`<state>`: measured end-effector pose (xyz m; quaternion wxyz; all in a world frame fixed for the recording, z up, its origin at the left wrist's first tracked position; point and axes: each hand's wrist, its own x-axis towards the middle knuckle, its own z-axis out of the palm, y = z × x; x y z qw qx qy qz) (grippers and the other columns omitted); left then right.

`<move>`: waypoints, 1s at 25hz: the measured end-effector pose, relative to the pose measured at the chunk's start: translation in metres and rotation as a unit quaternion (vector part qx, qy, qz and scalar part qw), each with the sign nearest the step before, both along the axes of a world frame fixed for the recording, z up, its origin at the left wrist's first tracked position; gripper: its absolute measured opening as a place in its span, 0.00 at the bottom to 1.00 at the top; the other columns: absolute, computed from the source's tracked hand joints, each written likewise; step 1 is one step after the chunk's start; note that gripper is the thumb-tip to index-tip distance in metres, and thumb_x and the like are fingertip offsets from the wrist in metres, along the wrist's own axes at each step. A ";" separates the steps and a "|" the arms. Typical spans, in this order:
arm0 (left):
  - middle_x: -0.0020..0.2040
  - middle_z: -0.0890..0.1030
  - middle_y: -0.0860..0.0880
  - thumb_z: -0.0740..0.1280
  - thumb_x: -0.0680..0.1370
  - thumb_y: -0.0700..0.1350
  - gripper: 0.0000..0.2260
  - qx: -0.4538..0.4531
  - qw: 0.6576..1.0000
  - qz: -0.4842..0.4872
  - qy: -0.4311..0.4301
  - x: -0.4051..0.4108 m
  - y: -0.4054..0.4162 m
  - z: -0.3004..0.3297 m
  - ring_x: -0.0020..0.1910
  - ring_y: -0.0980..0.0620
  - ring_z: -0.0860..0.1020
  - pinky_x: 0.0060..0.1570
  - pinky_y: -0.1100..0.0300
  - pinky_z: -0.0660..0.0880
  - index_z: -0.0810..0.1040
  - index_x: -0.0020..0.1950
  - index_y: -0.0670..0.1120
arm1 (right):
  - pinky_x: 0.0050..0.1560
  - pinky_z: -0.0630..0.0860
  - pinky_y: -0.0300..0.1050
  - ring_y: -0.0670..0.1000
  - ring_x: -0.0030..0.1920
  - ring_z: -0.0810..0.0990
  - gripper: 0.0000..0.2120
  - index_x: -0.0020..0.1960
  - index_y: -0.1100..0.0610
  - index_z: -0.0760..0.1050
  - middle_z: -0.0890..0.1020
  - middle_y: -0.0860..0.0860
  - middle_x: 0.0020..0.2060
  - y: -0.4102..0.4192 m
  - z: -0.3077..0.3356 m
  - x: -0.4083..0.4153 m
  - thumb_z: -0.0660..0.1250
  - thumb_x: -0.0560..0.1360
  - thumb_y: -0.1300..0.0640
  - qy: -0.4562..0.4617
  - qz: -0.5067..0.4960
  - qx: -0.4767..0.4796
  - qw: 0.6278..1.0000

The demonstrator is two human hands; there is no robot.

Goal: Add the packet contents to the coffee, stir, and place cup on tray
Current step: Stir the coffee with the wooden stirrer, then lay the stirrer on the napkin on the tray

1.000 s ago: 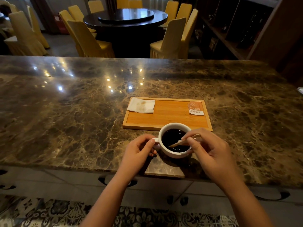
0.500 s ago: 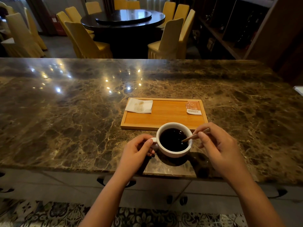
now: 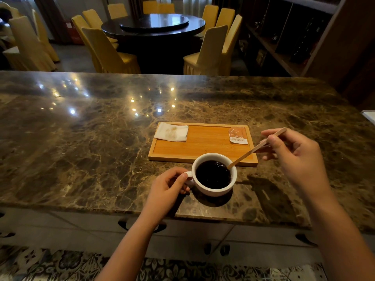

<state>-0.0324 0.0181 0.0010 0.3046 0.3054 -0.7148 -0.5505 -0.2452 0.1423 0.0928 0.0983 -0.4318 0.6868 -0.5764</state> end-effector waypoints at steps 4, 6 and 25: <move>0.44 0.82 0.49 0.61 0.77 0.40 0.08 0.002 1.000 0.005 -0.001 0.000 0.000 -0.001 0.38 0.52 0.80 0.40 0.62 0.79 0.79 0.49 0.48 | 0.36 0.80 0.34 0.43 0.41 0.83 0.08 0.52 0.55 0.77 0.82 0.48 0.41 -0.008 0.016 -0.008 0.61 0.77 0.61 -0.012 0.006 -0.008 1.000; 0.43 0.82 0.49 0.61 0.77 0.41 0.08 0.004 1.000 0.006 -0.003 0.000 0.000 -0.001 0.38 0.52 0.80 0.40 0.63 0.78 0.79 0.49 0.47 | 0.36 0.79 0.31 0.43 0.41 0.83 0.08 0.53 0.56 0.77 0.82 0.47 0.40 -0.017 0.025 -0.010 0.63 0.76 0.62 -0.011 -0.001 -0.032 0.999; 0.43 0.82 0.45 0.62 0.77 0.39 0.07 -0.011 0.999 0.033 -0.010 -0.002 0.003 0.004 0.38 0.53 0.80 0.39 0.65 0.76 0.79 0.50 0.43 | 0.22 0.77 0.49 0.57 0.29 0.81 0.13 0.46 0.65 0.78 0.83 0.60 0.32 -0.198 -0.046 0.017 0.57 0.79 0.60 0.576 0.357 -0.187 0.711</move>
